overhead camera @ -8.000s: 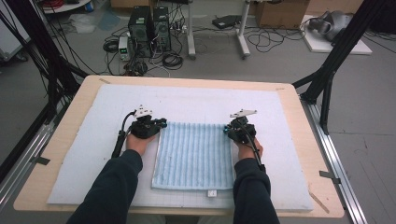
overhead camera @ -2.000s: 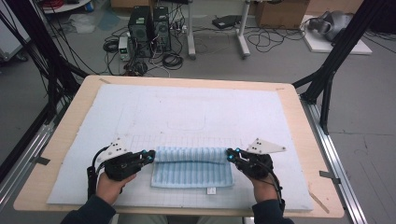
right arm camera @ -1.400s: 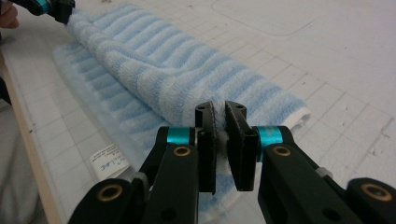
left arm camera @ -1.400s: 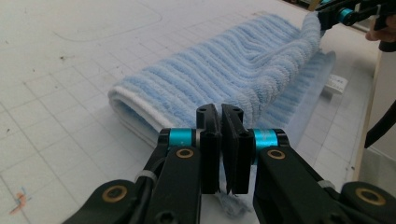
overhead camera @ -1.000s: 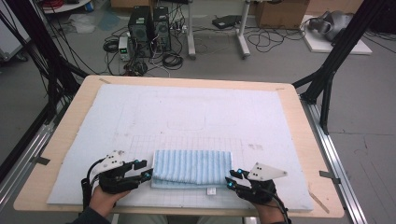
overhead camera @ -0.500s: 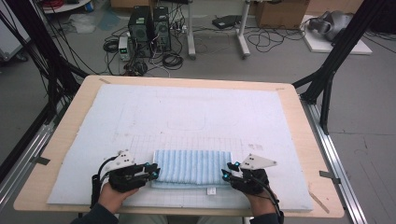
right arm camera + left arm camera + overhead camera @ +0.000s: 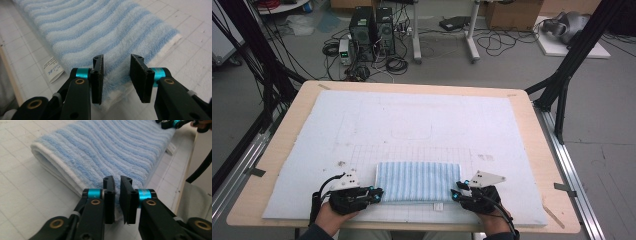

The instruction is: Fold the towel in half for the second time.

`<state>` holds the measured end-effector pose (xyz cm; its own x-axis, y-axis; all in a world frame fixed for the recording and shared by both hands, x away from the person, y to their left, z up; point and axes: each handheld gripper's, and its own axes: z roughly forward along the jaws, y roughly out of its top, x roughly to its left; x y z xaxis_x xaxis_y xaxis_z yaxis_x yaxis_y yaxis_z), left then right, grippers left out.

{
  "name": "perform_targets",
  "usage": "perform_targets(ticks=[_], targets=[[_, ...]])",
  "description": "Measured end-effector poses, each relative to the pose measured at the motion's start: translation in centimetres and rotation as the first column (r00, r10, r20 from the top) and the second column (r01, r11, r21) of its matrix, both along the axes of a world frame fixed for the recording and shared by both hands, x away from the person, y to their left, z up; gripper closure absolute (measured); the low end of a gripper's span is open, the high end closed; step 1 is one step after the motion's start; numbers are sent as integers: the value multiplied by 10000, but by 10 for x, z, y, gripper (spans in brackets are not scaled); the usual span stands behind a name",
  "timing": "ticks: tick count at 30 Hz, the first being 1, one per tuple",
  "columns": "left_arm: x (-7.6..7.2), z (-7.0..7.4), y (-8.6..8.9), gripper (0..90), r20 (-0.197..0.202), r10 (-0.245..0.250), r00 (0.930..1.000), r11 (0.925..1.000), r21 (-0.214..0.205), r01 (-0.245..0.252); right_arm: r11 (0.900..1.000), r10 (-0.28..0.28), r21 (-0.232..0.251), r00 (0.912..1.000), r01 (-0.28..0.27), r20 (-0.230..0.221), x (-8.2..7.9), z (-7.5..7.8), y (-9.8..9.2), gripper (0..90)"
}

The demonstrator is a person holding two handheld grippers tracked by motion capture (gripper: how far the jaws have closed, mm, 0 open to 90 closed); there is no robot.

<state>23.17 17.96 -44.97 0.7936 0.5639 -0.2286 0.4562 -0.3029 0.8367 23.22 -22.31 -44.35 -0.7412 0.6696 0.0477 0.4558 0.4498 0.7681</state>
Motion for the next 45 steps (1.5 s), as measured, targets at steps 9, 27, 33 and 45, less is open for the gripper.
perform_targets(ticks=[9, 27, 33, 45], targets=[[42, 19, 12, 442, 423, 2033, 9782, 9697, -1469, -1952, 9860, -1018, 1360, 9943, 967, 317, 22, 19, -9, 471], [87, -4, -8, 704, -796, 1475, 9859, 9890, 161, -1467, 9812, -1545, 882, 9727, 1716, -1734, 75, -3, -2, 622], [87, -2, -7, 839, -567, 1629, 9850, 9866, 15, -1631, 9826, -1244, 1153, 9769, 1456, -1737, 74, -2, -2, 813], [111, 8, 2, 838, 20, 2390, 9710, 9663, -988, -2377, 9792, -1780, 914, 9832, 1810, -401, 94, 13, 12, 813]])
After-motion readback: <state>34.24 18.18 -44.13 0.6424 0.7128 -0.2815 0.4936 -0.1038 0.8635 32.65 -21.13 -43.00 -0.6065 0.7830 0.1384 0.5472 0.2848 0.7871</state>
